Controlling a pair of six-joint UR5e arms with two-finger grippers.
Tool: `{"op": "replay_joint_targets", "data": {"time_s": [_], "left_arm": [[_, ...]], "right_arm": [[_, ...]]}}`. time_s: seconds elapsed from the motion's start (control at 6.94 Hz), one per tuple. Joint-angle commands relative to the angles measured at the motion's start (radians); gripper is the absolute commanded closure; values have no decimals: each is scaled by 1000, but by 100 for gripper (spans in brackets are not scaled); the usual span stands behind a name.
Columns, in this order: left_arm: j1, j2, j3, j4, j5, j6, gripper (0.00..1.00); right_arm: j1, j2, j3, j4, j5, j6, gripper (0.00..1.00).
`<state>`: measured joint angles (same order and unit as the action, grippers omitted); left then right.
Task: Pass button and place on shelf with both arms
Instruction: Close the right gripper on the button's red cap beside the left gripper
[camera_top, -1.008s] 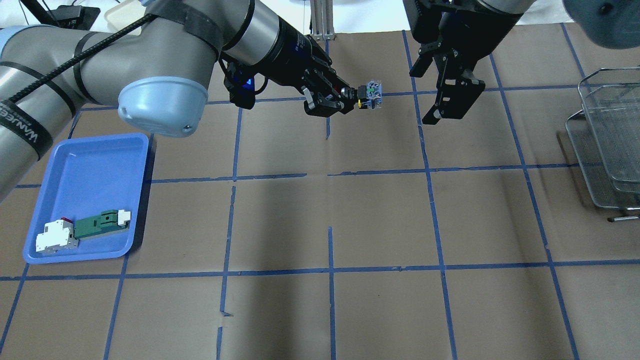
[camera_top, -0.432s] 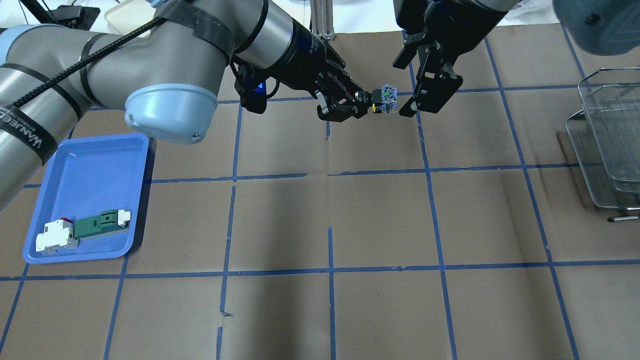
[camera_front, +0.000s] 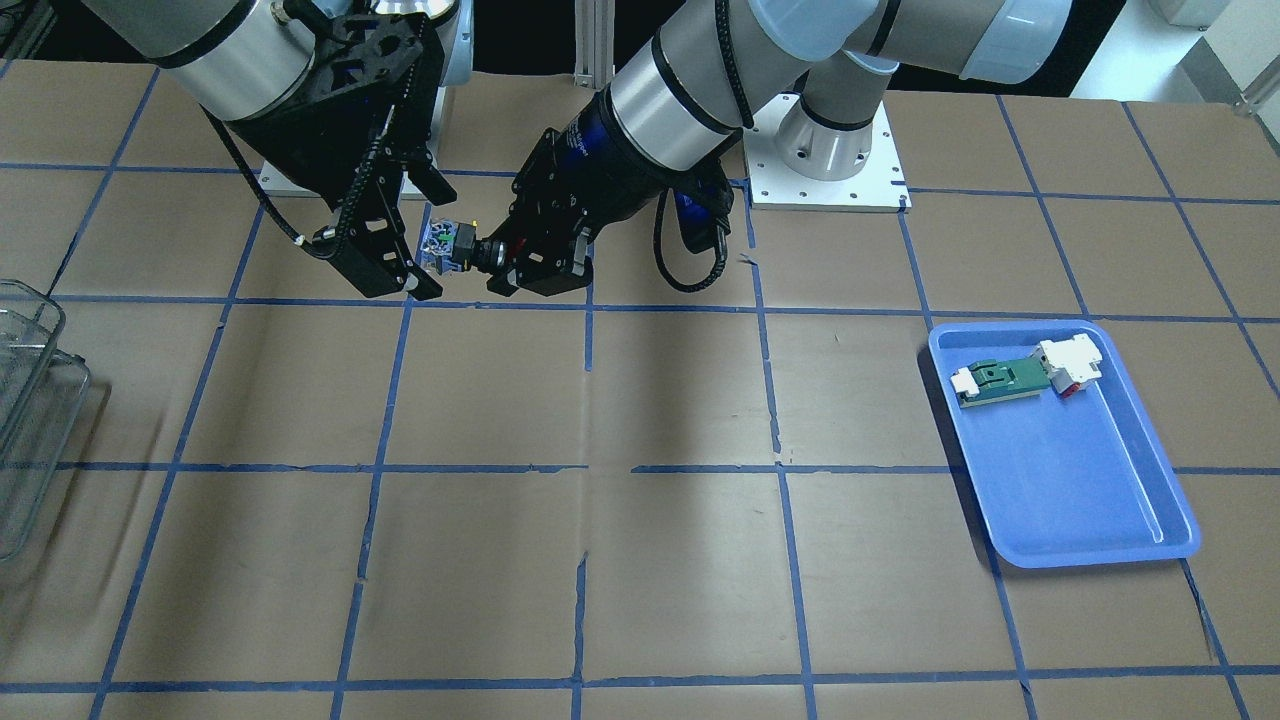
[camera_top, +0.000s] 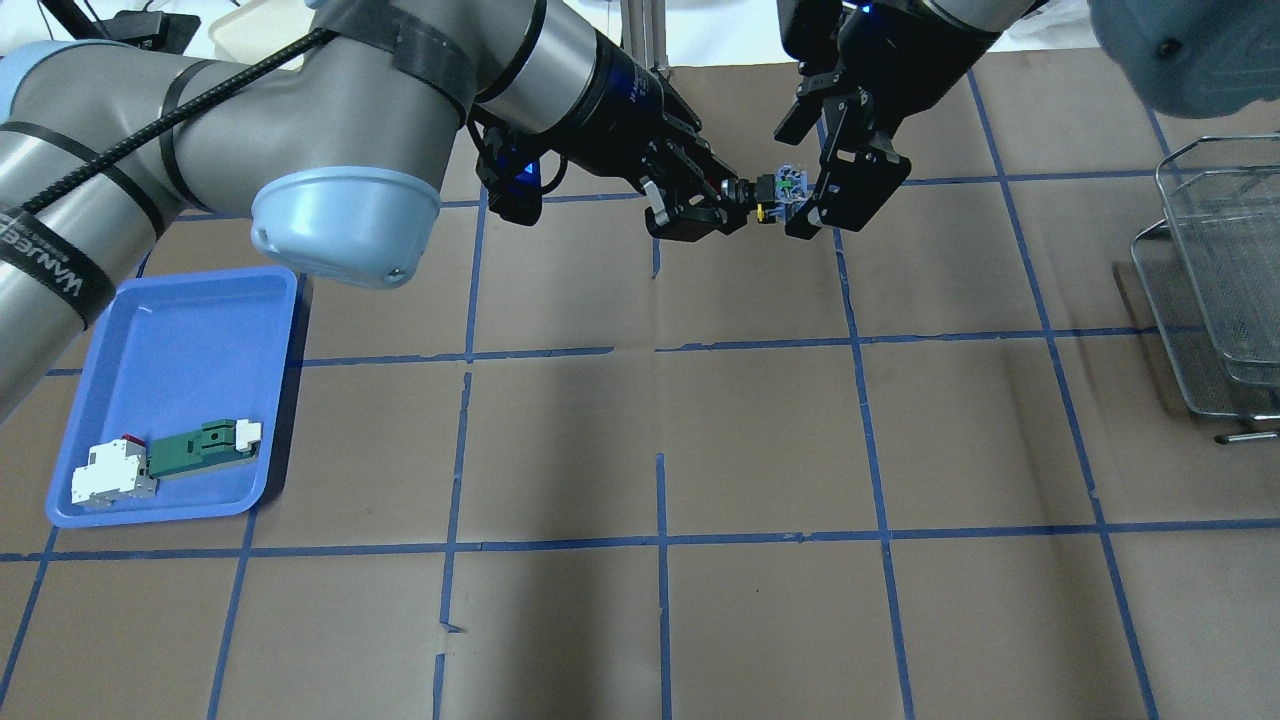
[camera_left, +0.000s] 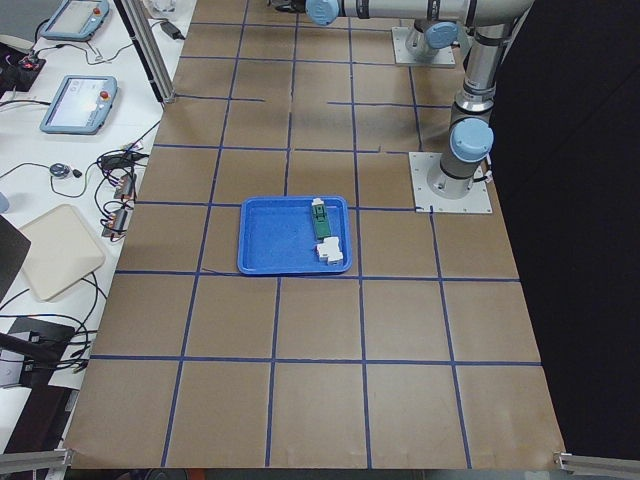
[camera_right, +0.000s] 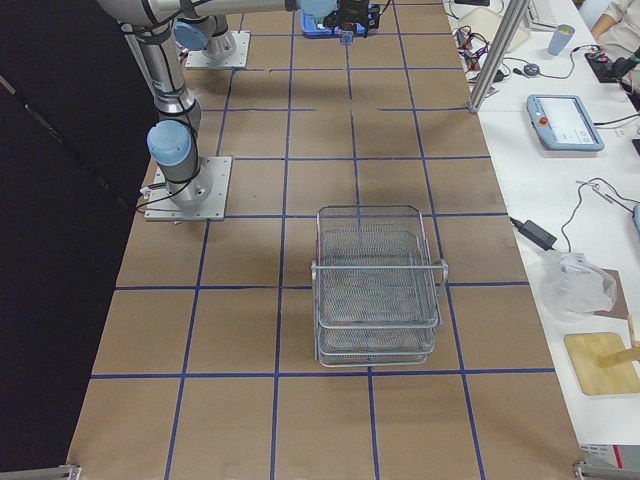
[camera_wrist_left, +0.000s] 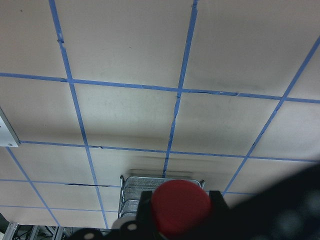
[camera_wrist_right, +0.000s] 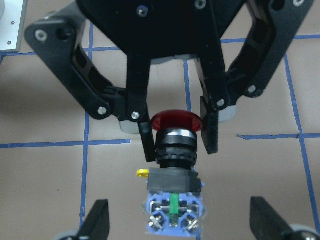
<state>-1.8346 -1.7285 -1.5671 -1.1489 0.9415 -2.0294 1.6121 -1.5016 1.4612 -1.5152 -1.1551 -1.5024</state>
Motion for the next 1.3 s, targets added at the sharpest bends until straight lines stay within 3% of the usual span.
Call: {"op": "replay_joint_targets", "data": {"time_s": [0.0, 0.58, 0.72, 0.86, 1.15], "left_arm": [[-2, 16, -4, 0, -1, -2, 100], [-2, 32, -14, 0, 0, -2, 100], [-2, 32, -14, 0, 0, -2, 100], [-2, 32, -17, 0, 0, -2, 100], [-2, 30, -17, 0, 2, -2, 100]], "right_arm": [[2, 0, 13, 0, 6, 1, 0], [2, -8, 13, 3, 28, -2, 12], [2, -9, 13, 3, 31, -2, 31], [2, -11, 13, 3, 32, -10, 43], [3, -20, 13, 1, 58, -83, 59]]}}
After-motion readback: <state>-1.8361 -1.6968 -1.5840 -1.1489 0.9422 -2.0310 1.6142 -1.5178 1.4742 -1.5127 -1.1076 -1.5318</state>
